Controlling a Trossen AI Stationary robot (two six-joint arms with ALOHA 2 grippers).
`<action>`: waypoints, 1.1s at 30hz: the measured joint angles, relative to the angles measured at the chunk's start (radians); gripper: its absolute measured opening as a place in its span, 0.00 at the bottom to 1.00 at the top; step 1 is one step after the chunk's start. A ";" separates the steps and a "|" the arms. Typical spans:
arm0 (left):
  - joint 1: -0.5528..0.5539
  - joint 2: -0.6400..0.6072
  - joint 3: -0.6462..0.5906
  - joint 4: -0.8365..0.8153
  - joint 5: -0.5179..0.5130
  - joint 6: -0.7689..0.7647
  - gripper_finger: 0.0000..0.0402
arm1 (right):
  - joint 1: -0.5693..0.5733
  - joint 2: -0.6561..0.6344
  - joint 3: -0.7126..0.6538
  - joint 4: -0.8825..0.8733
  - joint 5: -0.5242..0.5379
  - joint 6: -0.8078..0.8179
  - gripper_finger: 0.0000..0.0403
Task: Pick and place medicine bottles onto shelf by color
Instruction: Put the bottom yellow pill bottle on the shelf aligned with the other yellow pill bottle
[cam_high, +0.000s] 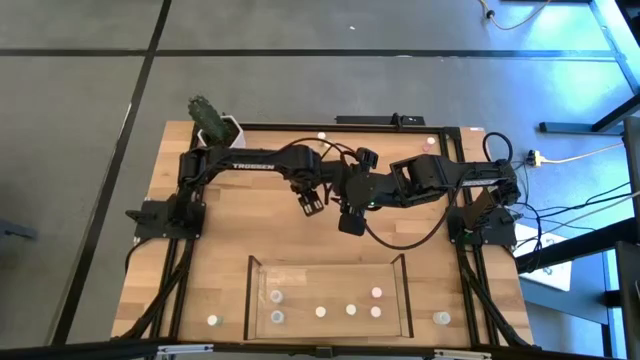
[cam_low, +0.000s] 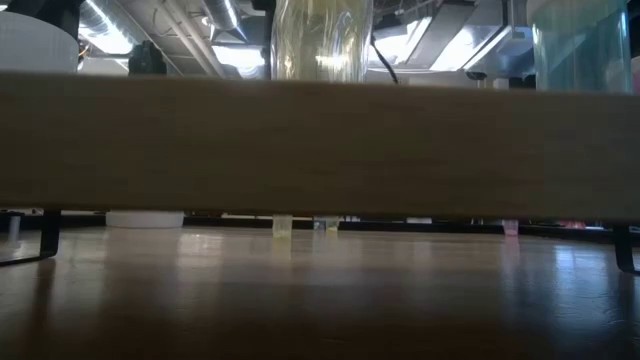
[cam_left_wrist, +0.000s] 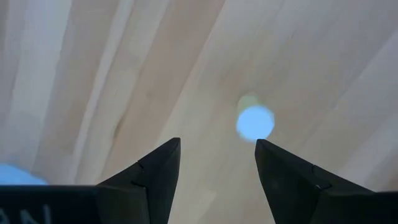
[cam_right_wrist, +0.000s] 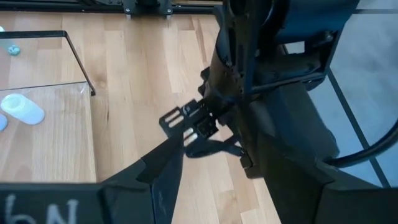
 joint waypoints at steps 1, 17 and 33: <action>0.004 -0.004 0.000 -0.017 0.001 0.000 0.50 | 0.000 0.000 0.000 0.000 0.000 0.000 0.51; -0.001 -0.035 0.000 0.051 0.140 0.071 0.50 | 0.000 0.000 0.000 0.014 -0.001 0.000 0.51; -0.008 -0.021 -0.004 0.066 0.132 0.126 0.53 | 0.000 0.000 0.000 0.030 -0.001 0.000 0.51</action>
